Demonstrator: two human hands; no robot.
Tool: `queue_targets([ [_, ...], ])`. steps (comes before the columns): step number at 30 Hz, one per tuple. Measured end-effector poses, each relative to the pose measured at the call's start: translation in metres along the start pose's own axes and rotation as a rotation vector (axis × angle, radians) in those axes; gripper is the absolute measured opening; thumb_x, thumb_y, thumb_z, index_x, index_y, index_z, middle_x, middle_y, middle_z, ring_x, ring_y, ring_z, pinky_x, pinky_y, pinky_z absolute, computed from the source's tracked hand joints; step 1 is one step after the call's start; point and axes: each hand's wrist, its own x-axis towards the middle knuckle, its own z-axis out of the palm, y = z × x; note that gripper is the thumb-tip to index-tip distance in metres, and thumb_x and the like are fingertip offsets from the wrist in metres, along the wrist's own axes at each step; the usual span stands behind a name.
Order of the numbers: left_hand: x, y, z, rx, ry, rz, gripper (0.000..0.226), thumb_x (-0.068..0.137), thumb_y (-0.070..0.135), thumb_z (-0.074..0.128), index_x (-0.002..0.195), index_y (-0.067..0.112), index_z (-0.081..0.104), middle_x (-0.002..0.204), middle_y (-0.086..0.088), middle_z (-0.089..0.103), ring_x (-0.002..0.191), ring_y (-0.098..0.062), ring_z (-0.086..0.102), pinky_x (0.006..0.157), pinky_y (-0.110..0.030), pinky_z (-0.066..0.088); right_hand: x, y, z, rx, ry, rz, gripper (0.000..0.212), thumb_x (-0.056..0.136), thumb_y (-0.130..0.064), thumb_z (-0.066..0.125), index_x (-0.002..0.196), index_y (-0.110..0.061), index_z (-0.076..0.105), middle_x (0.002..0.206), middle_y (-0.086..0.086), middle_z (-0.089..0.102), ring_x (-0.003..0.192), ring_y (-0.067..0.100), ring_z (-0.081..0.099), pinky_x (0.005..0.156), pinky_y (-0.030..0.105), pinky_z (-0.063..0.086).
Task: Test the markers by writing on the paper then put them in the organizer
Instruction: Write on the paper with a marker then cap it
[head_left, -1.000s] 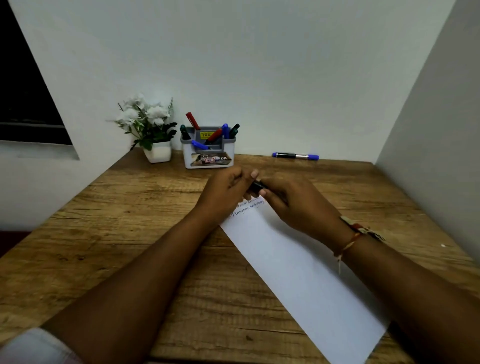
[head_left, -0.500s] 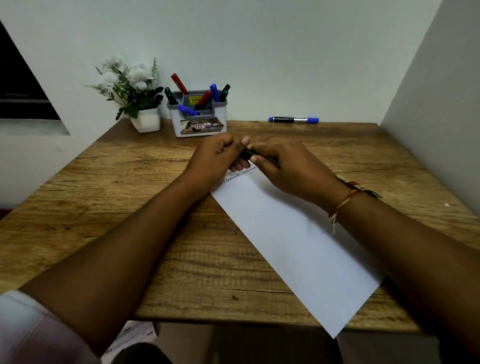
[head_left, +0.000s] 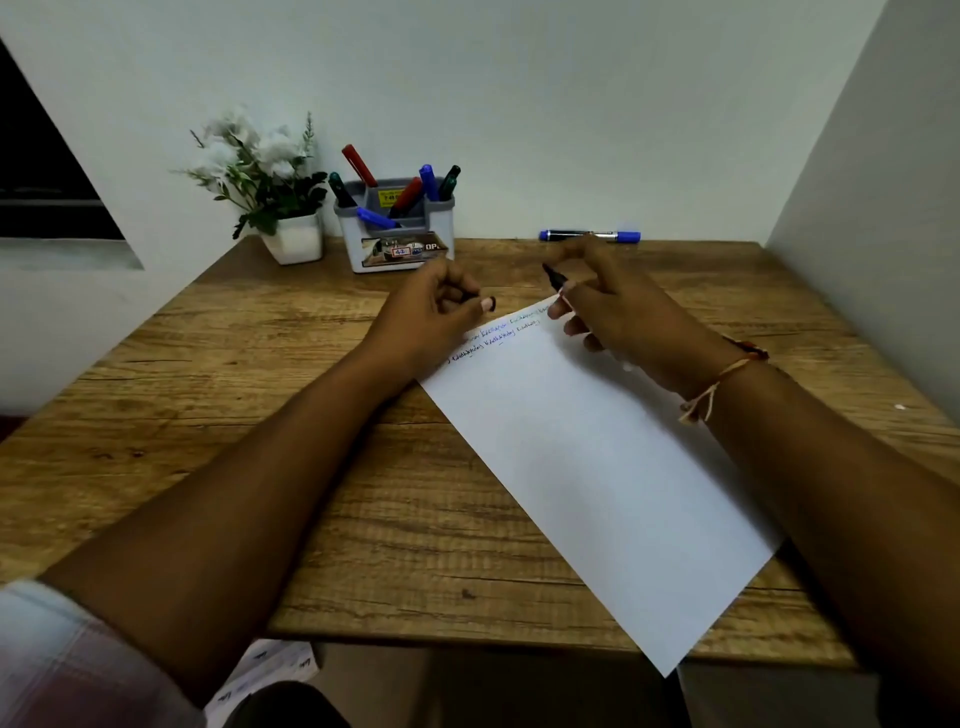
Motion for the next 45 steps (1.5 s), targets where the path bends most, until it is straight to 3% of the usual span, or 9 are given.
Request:
queue_targets([
  [5, -0.001, -0.002, 0.001, 0.137, -0.041, 0.011, 0.018, 0.087, 0.021, 0.074, 0.096, 0.027, 0.06, 0.1, -0.002, 0.069, 0.084, -0.013, 0.057, 0.075, -0.031, 0.051, 0.004, -0.005, 0.0, 0.585, 0.084, 0.259, 0.026, 0.104, -0.003, 0.043, 0.118, -0.008, 0.063, 0.092, 0.01, 0.071, 0.076, 0.013, 0.073, 0.066, 0.021, 0.06],
  [8, -0.001, -0.001, 0.001, 0.124, -0.057, 0.024, 0.019, 0.088, 0.017, 0.073, 0.104, 0.019, 0.062, 0.097, 0.007, 0.069, 0.079, -0.001, 0.056, 0.073, -0.022, 0.05, 0.007, 0.0, 0.001, 0.684, 0.108, 0.295, 0.015, 0.104, -0.004, 0.052, 0.097, -0.006, 0.065, 0.083, 0.008, 0.073, 0.066, 0.006, 0.073, 0.065, 0.019, 0.06],
  [10, -0.001, -0.002, 0.001, 0.139, -0.066, 0.027, 0.02, 0.088, 0.017, 0.073, 0.105, 0.018, 0.063, 0.094, 0.011, 0.068, 0.074, 0.006, 0.057, 0.07, -0.017, 0.049, 0.008, 0.005, 0.002, 0.64, 0.106, 0.272, 0.014, 0.104, -0.018, 0.061, 0.092, -0.01, 0.065, 0.077, 0.004, 0.072, 0.064, 0.006, 0.069, 0.06, 0.018, 0.059],
  [14, 0.001, -0.005, 0.001, 0.161, -0.071, 0.043, 0.02, 0.088, 0.019, 0.073, 0.105, 0.019, 0.064, 0.095, 0.011, 0.068, 0.083, -0.003, 0.059, 0.074, -0.022, 0.051, 0.012, 0.012, 0.002, 0.399, 0.161, 0.152, 0.031, 0.103, -0.039, 0.06, 0.09, -0.014, 0.073, 0.069, -0.001, 0.062, 0.058, 0.006, 0.057, 0.052, 0.017, 0.046],
  [17, 0.003, -0.007, 0.001, 0.148, -0.069, 0.04, 0.018, 0.087, 0.02, 0.073, 0.102, 0.024, 0.063, 0.097, 0.01, 0.068, 0.085, -0.005, 0.06, 0.075, -0.024, 0.051, 0.014, 0.02, 0.002, 0.196, 0.228, 0.07, 0.027, 0.096, -0.032, 0.069, 0.089, -0.007, 0.078, 0.068, 0.0, 0.066, 0.057, 0.007, 0.058, 0.056, 0.023, 0.047],
  [21, 0.003, -0.008, 0.001, 0.123, -0.066, 0.025, 0.018, 0.087, 0.021, 0.073, 0.101, 0.023, 0.063, 0.097, 0.009, 0.07, 0.084, -0.003, 0.061, 0.074, -0.024, 0.05, 0.014, 0.026, 0.003, 0.063, 0.245, 0.065, 0.021, 0.082, -0.023, 0.073, 0.088, -0.003, 0.076, 0.076, 0.007, 0.078, 0.074, 0.03, 0.075, 0.07, 0.046, 0.061],
  [30, 0.0, -0.005, 0.0, 0.137, -0.057, 0.023, 0.02, 0.088, 0.022, 0.073, 0.105, 0.021, 0.064, 0.093, 0.012, 0.067, 0.086, -0.006, 0.06, 0.073, -0.023, 0.049, 0.016, 0.029, 0.006, -0.001, 0.263, 0.083, 0.031, 0.065, -0.037, 0.073, 0.076, -0.009, 0.075, 0.072, 0.004, 0.077, 0.075, 0.025, 0.075, 0.073, 0.052, 0.061],
  [38, 0.001, -0.005, 0.0, 0.149, -0.06, 0.021, 0.019, 0.088, 0.022, 0.073, 0.104, 0.021, 0.064, 0.091, 0.014, 0.067, 0.083, -0.002, 0.061, 0.069, -0.019, 0.046, 0.019, 0.033, 0.008, -0.067, 0.251, 0.061, 0.019, 0.075, -0.031, 0.074, 0.072, -0.012, 0.077, 0.069, 0.0, 0.076, 0.068, 0.014, 0.071, 0.074, 0.046, 0.061],
  [45, 0.001, -0.005, 0.001, 0.143, -0.064, 0.014, 0.018, 0.088, 0.022, 0.073, 0.103, 0.021, 0.064, 0.094, 0.007, 0.068, 0.085, -0.009, 0.063, 0.069, -0.022, 0.048, 0.022, 0.035, 0.005, -0.021, 0.263, 0.088, 0.028, 0.069, -0.037, 0.072, 0.074, -0.01, 0.077, 0.071, 0.004, 0.076, 0.073, 0.023, 0.074, 0.076, 0.052, 0.061],
])
